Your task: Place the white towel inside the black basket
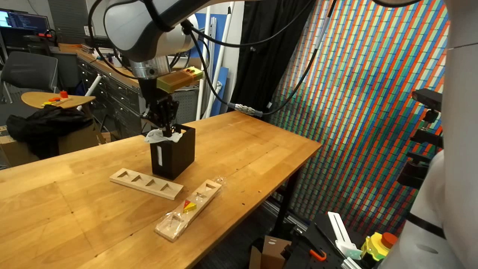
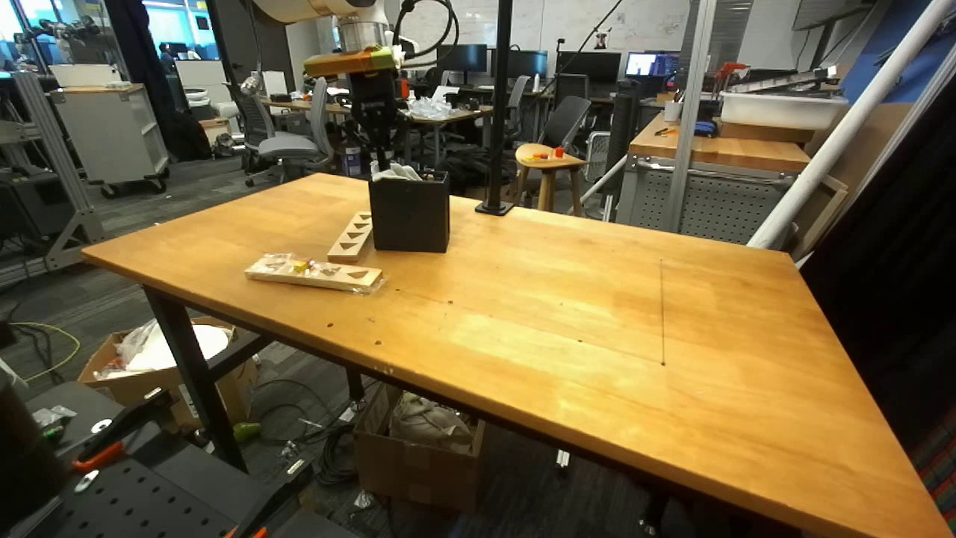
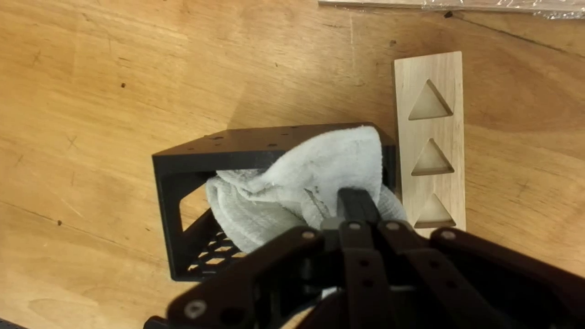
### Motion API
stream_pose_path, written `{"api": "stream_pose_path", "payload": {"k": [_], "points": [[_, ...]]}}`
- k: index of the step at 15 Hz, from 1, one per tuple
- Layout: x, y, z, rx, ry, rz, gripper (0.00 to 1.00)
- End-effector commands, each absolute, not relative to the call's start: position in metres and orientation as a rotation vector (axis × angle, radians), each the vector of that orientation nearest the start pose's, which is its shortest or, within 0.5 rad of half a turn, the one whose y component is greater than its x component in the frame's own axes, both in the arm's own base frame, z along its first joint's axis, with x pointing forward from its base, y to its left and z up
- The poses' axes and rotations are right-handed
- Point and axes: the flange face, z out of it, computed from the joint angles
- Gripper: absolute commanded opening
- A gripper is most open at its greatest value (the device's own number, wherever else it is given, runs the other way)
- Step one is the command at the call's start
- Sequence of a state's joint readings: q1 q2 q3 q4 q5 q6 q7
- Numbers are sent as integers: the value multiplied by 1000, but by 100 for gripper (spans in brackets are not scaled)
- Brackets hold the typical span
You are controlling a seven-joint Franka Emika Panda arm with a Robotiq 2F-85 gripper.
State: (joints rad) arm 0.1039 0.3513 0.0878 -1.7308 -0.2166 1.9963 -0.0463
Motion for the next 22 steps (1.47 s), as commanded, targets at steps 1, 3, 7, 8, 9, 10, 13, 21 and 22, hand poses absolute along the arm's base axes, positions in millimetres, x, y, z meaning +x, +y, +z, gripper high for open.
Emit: {"api": "stream_pose_path", "payload": {"k": [1, 3, 7, 8, 9, 10, 13, 21, 22], "points": [[636, 98, 375, -3220, -553, 74, 0], [637, 94, 374, -3207, -548, 66, 0], [640, 87, 370, -3184, -550, 57, 0], [640, 84, 369, -3180, -551, 57, 0], [641, 81, 367, -3175, -550, 56, 0], [642, 78, 366, -3169, -548, 58, 0], [646, 69, 362, -3153, -552, 66, 0], [654, 52, 351, -3104, -571, 89, 0], [656, 50, 350, -3098, -573, 91, 0]]}}
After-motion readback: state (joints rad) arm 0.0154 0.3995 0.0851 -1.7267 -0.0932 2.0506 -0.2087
